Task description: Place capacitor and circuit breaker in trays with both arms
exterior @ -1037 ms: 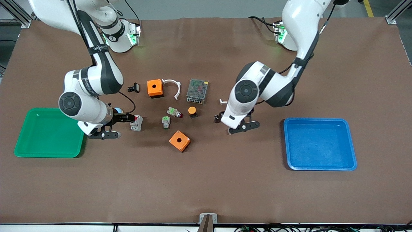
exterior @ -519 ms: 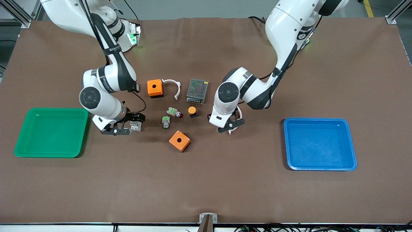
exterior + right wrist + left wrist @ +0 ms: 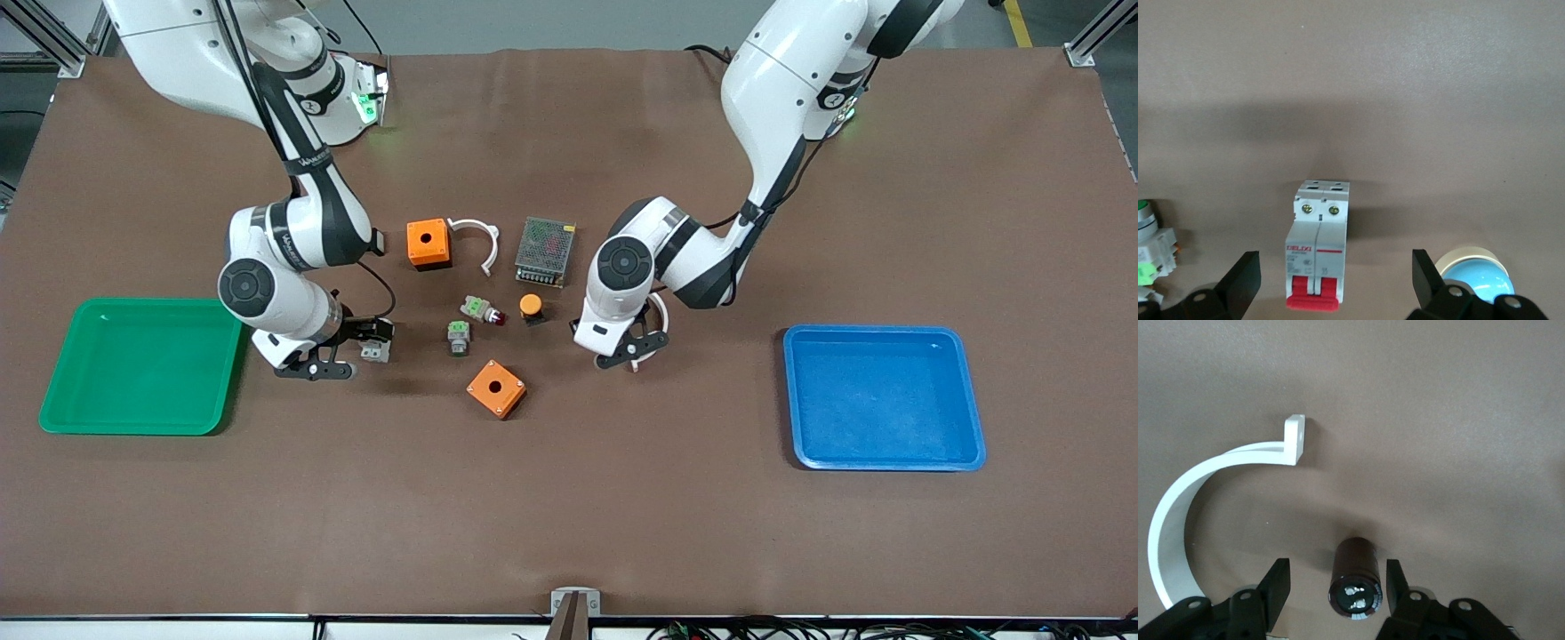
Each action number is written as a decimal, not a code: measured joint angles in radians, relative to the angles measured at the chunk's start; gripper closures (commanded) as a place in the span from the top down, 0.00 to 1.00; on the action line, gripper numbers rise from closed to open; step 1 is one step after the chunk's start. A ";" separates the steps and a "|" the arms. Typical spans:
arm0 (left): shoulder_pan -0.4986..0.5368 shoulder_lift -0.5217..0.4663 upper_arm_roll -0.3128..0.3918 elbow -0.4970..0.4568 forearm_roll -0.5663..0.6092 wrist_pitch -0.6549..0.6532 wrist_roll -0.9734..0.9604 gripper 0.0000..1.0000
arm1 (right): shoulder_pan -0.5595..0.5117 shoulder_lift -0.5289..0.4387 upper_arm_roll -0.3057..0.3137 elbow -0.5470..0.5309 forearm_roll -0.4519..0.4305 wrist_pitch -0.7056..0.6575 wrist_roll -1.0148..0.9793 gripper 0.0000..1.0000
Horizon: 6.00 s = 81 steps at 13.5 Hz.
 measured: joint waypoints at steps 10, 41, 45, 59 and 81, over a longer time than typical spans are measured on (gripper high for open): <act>-0.010 0.014 0.000 0.000 0.000 0.032 -0.001 0.54 | 0.004 0.035 0.008 0.000 0.000 0.022 0.000 0.46; 0.678 -0.256 0.025 -0.175 0.143 -0.130 0.813 0.00 | -0.640 0.241 -0.027 0.397 -0.137 -0.188 -0.544 0.16; 0.740 -0.211 0.025 -0.185 0.147 -0.041 0.946 0.00 | -0.641 0.244 -0.027 0.364 -0.147 -0.161 -0.544 0.20; 0.872 -0.106 0.022 -0.186 0.149 0.084 1.288 0.90 | -0.549 -0.068 0.001 0.434 -0.149 -0.568 -0.459 1.00; 0.865 -0.538 -0.151 0.107 0.081 -0.604 1.117 1.00 | -0.377 -0.364 0.012 0.482 -0.121 -0.703 -0.288 1.00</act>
